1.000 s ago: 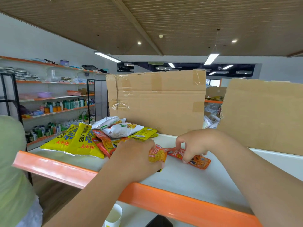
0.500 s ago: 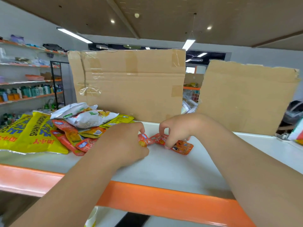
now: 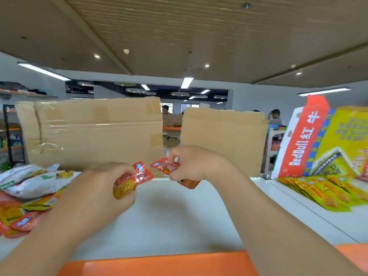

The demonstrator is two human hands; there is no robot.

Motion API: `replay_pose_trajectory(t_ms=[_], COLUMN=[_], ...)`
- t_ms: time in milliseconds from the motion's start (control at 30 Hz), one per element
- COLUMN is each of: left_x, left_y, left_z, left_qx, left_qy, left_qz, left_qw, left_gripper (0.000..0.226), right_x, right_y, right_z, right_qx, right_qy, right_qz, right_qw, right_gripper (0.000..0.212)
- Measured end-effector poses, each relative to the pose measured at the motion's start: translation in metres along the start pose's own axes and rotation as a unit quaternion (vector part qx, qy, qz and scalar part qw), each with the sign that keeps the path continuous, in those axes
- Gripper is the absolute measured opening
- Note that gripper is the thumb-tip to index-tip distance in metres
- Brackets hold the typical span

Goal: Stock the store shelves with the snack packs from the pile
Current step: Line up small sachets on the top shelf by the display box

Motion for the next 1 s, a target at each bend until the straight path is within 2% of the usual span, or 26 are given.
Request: replay_pose_trajectory(t_ms=[167, 333, 433, 767, 1000], left_x=[0.028, 0.068, 0.089, 0.129, 0.156], left_y=[-0.011, -0.014, -0.009, 0.016, 0.022], left_z=[-0.102, -0.226, -0.298, -0.482, -0.551], left_qx=[0.032, 0.068, 0.090, 0.118, 0.133], left_qy=[0.064, 0.159, 0.198, 0.257, 0.288], left_qz=[-0.014, -0.005, 0.002, 0.040, 0.066], left_qw=[0.997, 0.985, 0.976, 0.958, 0.946], left_gripper=[0.032, 0.032, 0.030, 0.035, 0.034], right_x=[-0.052, -0.116, -0.153, -0.228, -0.263], right_y=[0.070, 0.163, 0.221, 0.373, 0.418], right_z=[-0.074, -0.165, -0.222, -0.334, -0.401], right_qx=[0.052, 0.126, 0.175, 0.238, 0.293], right_qy=[-0.037, -0.047, -0.016, 0.032, 0.057], right_qz=[-0.087, -0.185, -0.230, -0.270, -0.274], right_qw=[0.994, 0.974, 0.957, 0.932, 0.914], right_gripper=[0.033, 0.020, 0.025, 0.027, 0.034])
Point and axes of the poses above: each hand's wrist, its own y-axis away from the middle knuckle, its own x-axis out of the palm, z = x × y, the point moved 4 cm from there along -y, towards the middle knuckle, and after that the axes turned 11 degrees about -z, right-handed, at the moved point
